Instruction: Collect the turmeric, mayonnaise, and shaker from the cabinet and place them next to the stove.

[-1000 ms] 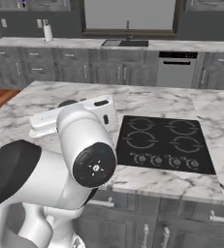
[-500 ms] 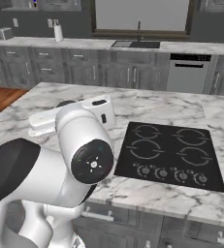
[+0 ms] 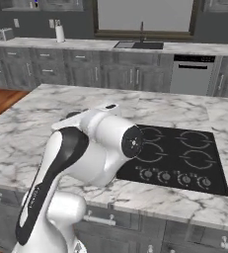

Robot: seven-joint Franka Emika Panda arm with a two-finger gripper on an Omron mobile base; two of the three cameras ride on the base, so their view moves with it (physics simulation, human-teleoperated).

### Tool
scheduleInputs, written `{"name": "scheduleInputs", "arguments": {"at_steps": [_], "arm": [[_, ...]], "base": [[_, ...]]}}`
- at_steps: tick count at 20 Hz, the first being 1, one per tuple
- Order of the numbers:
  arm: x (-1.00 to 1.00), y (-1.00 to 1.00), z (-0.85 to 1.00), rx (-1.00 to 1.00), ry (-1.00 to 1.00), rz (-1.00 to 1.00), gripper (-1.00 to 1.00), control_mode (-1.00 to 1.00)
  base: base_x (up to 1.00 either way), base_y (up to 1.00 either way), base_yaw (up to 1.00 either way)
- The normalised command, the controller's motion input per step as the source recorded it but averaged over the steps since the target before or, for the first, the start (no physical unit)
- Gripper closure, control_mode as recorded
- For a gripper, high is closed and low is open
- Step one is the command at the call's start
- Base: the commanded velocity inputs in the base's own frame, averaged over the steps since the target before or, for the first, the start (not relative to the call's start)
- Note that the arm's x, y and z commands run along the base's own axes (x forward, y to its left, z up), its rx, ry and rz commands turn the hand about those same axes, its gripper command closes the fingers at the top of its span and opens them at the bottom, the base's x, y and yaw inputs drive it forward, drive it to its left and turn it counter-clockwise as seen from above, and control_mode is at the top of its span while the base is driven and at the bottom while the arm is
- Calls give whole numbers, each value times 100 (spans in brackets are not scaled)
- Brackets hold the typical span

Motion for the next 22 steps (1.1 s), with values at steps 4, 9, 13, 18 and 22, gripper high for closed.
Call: {"name": "scheduleInputs", "arguments": {"at_steps": [4, 9, 13, 18, 22], "arm": [[79, 11, -44, 0, 4, 23, 100, -100], [65, 3, -39, 0, 3, 14, 100, -100], [54, 3, -42, -3, 1, 6, 100, -100], [48, 10, -43, -7, 0, 1, 100, -100], [51, 15, -40, -6, 0, 0, 100, -100]], "base": [[0, 0, 0], [0, 0, 0], [0, 0, 0], [0, 0, 0], [0, 0, 0]]}}
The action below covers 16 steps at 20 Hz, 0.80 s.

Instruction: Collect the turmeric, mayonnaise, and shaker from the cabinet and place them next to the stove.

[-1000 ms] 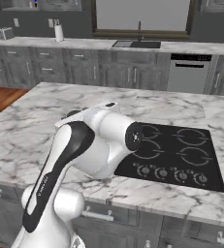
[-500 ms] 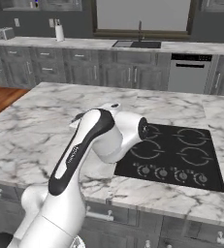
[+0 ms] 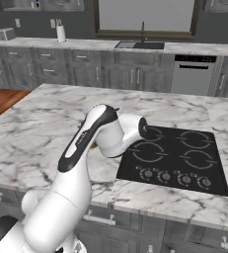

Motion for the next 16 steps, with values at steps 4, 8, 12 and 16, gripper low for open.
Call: {"name": "scheduleInputs", "arguments": {"at_steps": [4, 8, 12, 16], "arm": [[54, 12, -35, -3, 0, 0, 100, -100], [53, 0, -31, 0, 0, 0, 100, -100], [54, 0, -31, 0, 0, 1, 100, -100], [54, 0, -37, 0, 0, 2, 100, -100]], "base": [[0, 0, 0], [0, 0, 0], [0, 0, 0], [0, 0, 0]]}}
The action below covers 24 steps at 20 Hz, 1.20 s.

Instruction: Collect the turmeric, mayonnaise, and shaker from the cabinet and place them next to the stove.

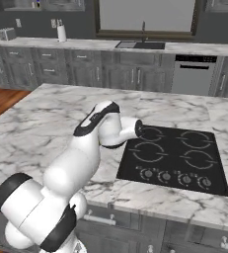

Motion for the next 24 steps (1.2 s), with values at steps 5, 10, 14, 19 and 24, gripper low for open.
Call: {"name": "scheduleInputs", "arguments": {"at_steps": [5, 10, 14, 19, 24], "arm": [[46, 0, -44, 0, 0, 2, 100, -100], [27, 0, -41, 0, 0, 2, 100, -100], [13, 0, -38, 0, 0, 1, 100, -100], [12, 0, -38, 0, 0, 1, 100, -100], [14, 0, -38, 0, 0, 1, 100, -100]], "base": [[0, 0, 0], [0, 0, 0], [0, 0, 0], [0, 0, 0], [0, 0, 0]]}}
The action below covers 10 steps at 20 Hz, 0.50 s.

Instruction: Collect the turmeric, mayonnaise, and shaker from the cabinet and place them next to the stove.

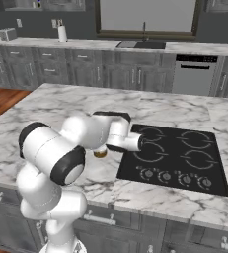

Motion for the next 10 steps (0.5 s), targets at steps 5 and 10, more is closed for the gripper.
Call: {"name": "scheduleInputs", "arguments": {"at_steps": [5, 10], "arm": [[13, 0, -39, 0, 0, 1, 100, -100], [10, 0, -40, 0, 0, 1, 100, -100]], "base": [[0, 0, 0], [0, 0, 0]]}}
